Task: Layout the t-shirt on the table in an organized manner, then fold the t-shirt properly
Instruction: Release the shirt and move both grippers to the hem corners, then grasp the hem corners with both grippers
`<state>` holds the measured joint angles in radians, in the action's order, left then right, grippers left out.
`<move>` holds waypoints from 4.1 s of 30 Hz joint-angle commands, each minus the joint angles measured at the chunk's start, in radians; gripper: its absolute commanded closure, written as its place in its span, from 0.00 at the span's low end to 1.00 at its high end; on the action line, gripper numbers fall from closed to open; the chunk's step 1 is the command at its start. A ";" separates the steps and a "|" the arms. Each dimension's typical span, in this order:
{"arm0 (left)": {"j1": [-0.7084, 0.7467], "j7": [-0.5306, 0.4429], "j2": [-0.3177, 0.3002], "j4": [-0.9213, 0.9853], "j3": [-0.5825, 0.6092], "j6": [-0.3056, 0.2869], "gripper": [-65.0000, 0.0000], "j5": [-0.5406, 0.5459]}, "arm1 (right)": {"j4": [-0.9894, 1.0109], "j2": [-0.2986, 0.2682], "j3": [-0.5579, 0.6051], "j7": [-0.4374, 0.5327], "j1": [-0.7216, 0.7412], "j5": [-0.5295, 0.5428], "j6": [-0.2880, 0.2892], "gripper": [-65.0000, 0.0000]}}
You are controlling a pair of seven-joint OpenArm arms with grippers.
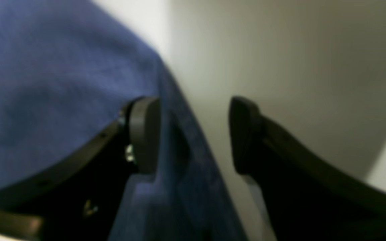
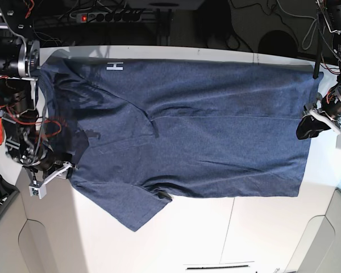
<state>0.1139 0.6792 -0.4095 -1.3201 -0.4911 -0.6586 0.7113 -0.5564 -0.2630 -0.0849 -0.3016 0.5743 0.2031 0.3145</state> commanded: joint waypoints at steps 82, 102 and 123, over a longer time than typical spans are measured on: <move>-0.681 -0.349 -0.051 0.925 0.053 0.217 0.77 -0.219 | 0.031 0.053 -0.003 0.066 0.032 -0.047 0.005 1.00; -0.658 -0.496 -0.094 0.925 0.230 0.273 0.61 -0.386 | 0.031 0.053 -0.003 0.066 0.015 -0.047 0.007 1.00; -0.547 -0.686 -0.084 0.847 0.227 0.274 0.54 -0.373 | 0.031 0.051 -0.003 0.062 0.010 -0.047 0.008 1.00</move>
<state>-0.4046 0.0185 -0.4736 -0.4553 -0.2611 -0.3882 0.3355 -0.5190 -0.2035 -0.0856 -0.2134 0.5709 0.1642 0.3252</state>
